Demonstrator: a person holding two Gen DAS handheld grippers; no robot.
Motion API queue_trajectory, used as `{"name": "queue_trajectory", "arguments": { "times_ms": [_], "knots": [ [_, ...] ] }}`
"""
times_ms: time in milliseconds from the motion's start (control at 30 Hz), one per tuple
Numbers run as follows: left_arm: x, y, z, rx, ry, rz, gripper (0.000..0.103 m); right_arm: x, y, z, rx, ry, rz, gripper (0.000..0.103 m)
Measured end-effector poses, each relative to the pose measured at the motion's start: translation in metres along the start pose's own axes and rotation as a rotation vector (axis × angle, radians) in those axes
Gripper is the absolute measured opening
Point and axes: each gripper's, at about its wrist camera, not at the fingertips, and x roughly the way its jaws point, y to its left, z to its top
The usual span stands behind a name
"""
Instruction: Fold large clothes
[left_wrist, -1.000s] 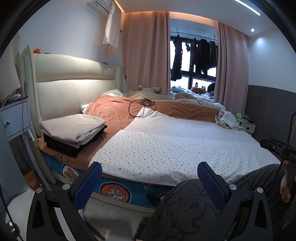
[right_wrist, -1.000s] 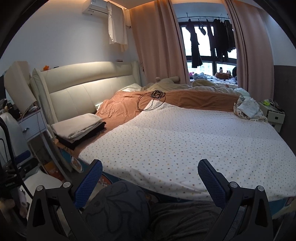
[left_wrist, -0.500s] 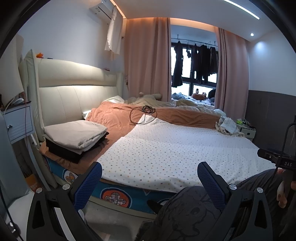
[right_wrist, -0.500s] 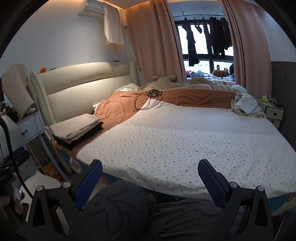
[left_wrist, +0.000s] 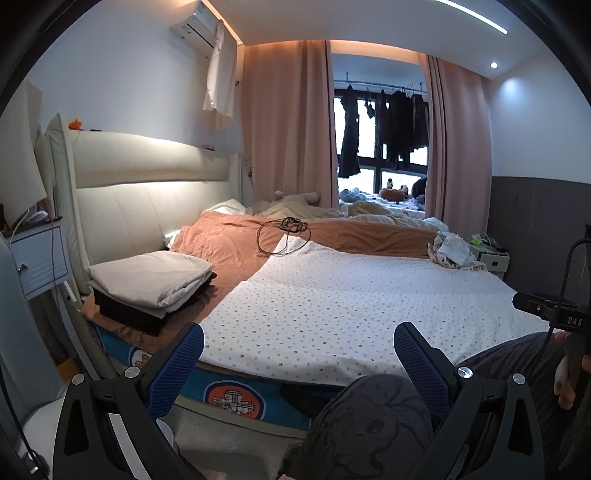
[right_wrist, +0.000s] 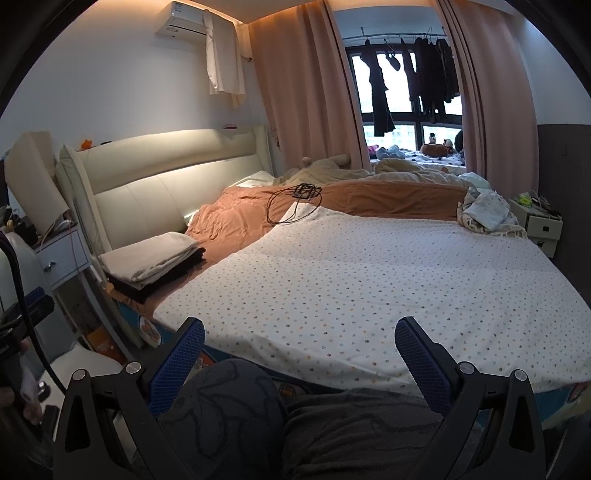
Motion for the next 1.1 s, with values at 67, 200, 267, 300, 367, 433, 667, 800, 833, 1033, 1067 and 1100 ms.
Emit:
{"name": "queue_trajectory", "arguments": {
  "times_ms": [67,200,267,300,367,433,667,800,833,1033,1067,1100],
  "knots": [
    [0.0,-0.001,0.0,0.005,-0.003,0.0,0.103,0.0,0.0,0.001,-0.002,-0.003,0.0,0.103],
    [0.001,0.001,0.002,-0.014,-0.001,-0.01,0.103,0.0,-0.002,0.002,-0.01,-0.004,-0.007,0.103],
    [0.003,0.003,0.004,-0.022,-0.002,-0.007,0.103,0.001,-0.003,0.003,-0.016,-0.005,-0.015,0.103],
    [0.003,0.004,0.004,-0.026,-0.004,-0.005,0.103,0.001,-0.004,0.004,-0.017,-0.007,-0.021,0.103],
    [0.004,0.005,0.006,-0.034,-0.007,0.001,0.103,0.001,-0.009,0.005,-0.009,-0.009,-0.024,0.103],
    [0.006,0.005,0.007,-0.036,-0.005,0.0,0.103,0.002,-0.015,0.006,0.011,-0.006,-0.018,0.103],
    [0.009,0.004,0.007,-0.033,0.002,-0.011,0.103,0.005,-0.017,0.004,0.021,-0.002,-0.006,0.103],
    [0.006,0.002,0.009,-0.021,-0.013,-0.006,0.103,0.004,-0.017,0.004,0.029,0.0,-0.002,0.103],
    [0.005,0.002,0.01,-0.019,-0.017,-0.008,0.103,0.003,-0.018,0.004,0.03,-0.004,-0.001,0.103],
    [0.001,0.003,0.015,-0.024,-0.033,-0.012,0.103,0.0,-0.02,0.004,0.039,-0.005,0.004,0.103],
    [0.001,0.003,0.015,-0.03,-0.031,-0.019,0.103,-0.001,-0.02,0.003,0.04,-0.006,0.004,0.103],
    [0.002,0.004,0.015,-0.032,-0.027,-0.024,0.103,-0.002,-0.02,0.004,0.041,-0.009,0.004,0.103]
  ]
}}
